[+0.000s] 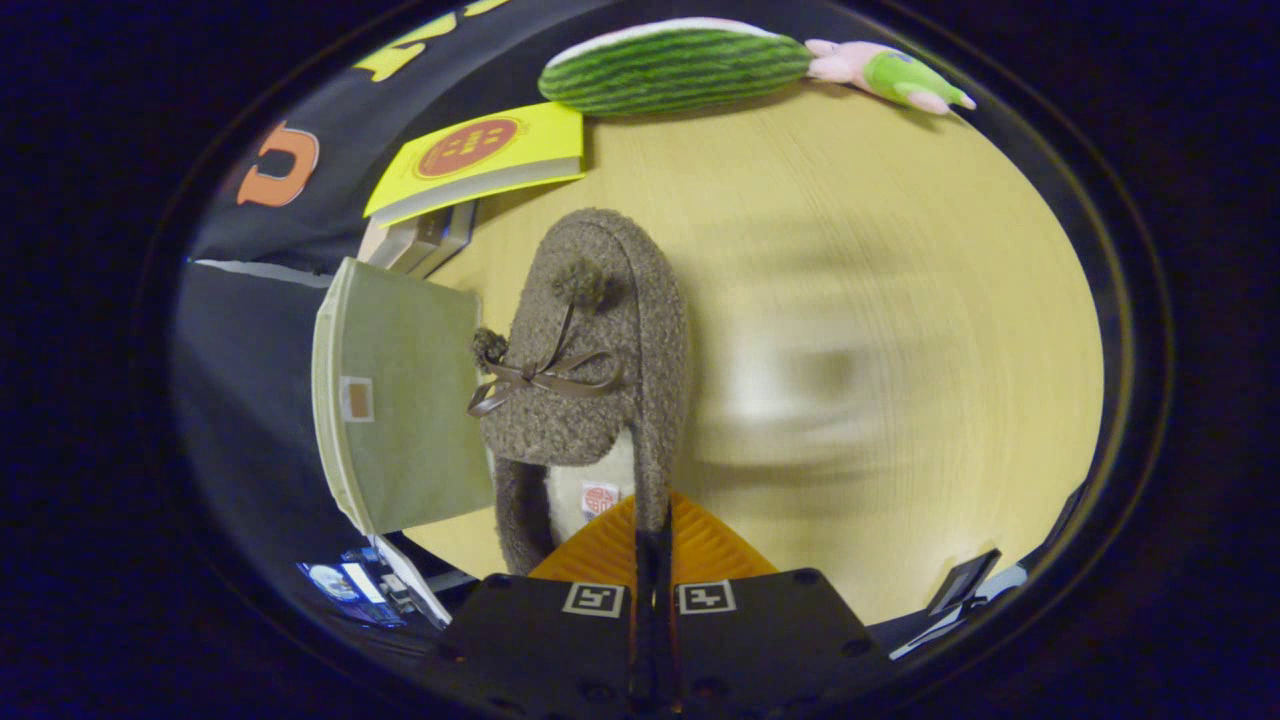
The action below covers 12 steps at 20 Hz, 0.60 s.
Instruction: Open the storage box then place both shoes into the box .Put the left shoe in first, then the right shoe, with the right side of both shoes facing outward in a uniform manner.
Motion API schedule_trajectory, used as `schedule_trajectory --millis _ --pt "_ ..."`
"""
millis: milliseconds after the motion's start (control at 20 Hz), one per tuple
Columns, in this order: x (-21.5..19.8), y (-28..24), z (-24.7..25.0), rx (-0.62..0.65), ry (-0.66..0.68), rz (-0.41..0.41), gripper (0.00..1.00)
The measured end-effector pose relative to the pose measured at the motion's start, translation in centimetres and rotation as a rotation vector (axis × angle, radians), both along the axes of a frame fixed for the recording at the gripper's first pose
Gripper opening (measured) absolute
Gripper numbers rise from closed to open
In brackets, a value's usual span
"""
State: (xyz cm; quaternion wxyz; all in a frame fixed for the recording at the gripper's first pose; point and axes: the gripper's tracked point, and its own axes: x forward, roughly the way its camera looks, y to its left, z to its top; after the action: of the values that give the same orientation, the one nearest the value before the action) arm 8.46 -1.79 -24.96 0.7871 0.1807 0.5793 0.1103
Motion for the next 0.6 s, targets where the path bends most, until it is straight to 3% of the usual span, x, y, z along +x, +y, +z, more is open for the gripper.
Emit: schedule_trajectory --millis 250,400,600 --pt "-1.3 5.7 9.8 0.003 -0.125 0.063 0.06" --pt "-1.7 10.1 15.1 0.033 -0.176 0.057 0.06" --pt "-1.0 16.3 17.9 0.038 -0.190 0.057 0.06"
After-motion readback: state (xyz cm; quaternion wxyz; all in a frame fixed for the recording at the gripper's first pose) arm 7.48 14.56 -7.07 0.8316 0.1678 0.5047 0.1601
